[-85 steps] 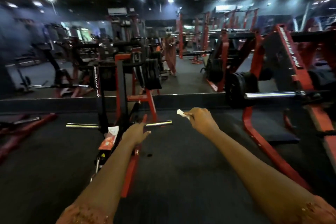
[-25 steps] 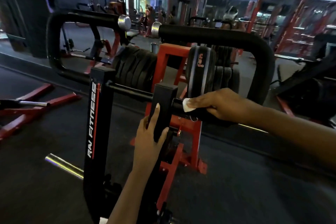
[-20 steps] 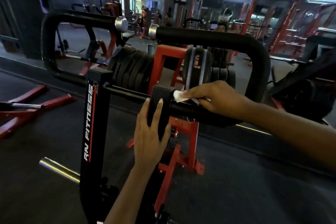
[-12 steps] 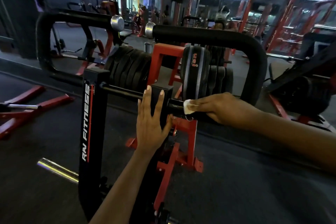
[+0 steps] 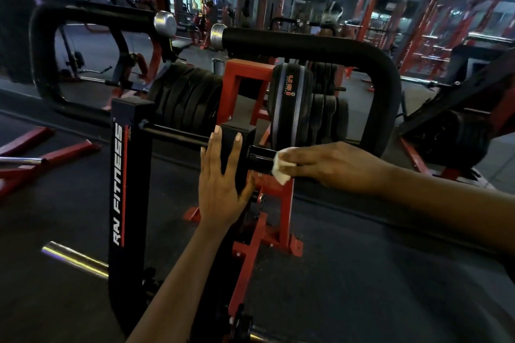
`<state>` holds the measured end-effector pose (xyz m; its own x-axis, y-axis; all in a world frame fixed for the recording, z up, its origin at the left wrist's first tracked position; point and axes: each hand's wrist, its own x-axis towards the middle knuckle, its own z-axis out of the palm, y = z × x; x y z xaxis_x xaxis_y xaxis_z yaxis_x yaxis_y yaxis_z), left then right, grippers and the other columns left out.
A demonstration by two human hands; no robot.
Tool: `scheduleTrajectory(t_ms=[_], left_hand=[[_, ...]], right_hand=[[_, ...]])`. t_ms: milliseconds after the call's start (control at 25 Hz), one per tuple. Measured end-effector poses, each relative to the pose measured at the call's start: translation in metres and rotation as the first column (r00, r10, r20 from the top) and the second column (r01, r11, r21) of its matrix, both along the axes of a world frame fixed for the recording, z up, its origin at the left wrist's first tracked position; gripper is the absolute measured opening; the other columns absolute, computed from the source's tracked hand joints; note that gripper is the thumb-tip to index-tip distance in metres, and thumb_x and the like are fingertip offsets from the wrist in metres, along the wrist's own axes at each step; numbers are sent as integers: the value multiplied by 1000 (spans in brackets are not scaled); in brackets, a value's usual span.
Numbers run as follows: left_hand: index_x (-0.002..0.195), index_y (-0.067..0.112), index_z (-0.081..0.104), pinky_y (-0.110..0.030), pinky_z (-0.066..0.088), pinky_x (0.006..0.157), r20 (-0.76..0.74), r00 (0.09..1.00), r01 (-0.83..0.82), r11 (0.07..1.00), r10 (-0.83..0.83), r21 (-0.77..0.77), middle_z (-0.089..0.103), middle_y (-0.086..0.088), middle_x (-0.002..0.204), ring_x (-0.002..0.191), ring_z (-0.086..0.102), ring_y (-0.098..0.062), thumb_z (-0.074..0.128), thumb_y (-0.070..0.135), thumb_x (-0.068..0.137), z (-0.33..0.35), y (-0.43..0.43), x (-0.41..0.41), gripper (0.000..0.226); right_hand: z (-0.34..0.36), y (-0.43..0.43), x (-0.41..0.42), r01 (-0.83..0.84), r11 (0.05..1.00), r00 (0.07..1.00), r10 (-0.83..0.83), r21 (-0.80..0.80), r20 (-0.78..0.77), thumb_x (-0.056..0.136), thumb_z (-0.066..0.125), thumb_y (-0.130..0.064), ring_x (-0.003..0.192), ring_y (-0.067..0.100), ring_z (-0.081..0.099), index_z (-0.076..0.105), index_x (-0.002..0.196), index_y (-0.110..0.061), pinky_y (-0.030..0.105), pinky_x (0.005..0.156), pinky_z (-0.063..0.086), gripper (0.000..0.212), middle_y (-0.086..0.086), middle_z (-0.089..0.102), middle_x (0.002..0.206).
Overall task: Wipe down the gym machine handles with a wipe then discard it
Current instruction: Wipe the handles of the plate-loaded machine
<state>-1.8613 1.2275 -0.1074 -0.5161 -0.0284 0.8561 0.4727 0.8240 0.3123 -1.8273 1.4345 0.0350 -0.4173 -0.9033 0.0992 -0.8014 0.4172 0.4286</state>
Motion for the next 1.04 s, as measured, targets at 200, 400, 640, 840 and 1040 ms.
scheduleTrajectory(t_ms=[200,400,640,840,1040], left_hand=[[148,22,12,-41,9,118,0,1000,-28,1000,28,-5,8,-16,154,144,13,-31,38,46,94,0,2,0,64],[145,18,18,-43,12,116,0,1000,-11,1000,11,-6,10,-17,153,143,15,-32,44,46,90,2,1,2,67],[147,19,16,-41,9,118,-12,1000,-17,1000,17,1,10,-17,153,144,12,-30,51,34,89,0,2,1,69],[149,25,7,-41,10,118,-23,999,-26,1000,26,-1,9,-16,154,144,12,-30,51,35,89,0,3,-1,75],[149,27,5,-39,10,118,-45,999,-19,1000,19,8,10,-16,153,143,14,-31,43,39,91,-1,4,0,71]], right_hand=[[4,21,11,-116,993,991,118,29,-66,78,59,-8,107,28,62,60,114,-1,37,72,59,36,18,63,117],[-7,-39,-3,-147,969,980,169,197,-103,92,34,-27,125,22,48,56,122,-1,30,102,42,46,15,52,133],[5,28,9,-151,975,980,169,160,-103,78,55,-6,103,27,64,65,109,-2,33,68,59,33,16,65,114],[22,-27,-26,475,807,845,-306,-352,437,88,52,-1,61,-11,58,62,117,-12,1,59,40,33,-2,65,107],[9,-65,-65,737,655,455,-297,-168,840,89,49,1,54,8,42,61,116,-6,17,49,35,31,13,64,101]])
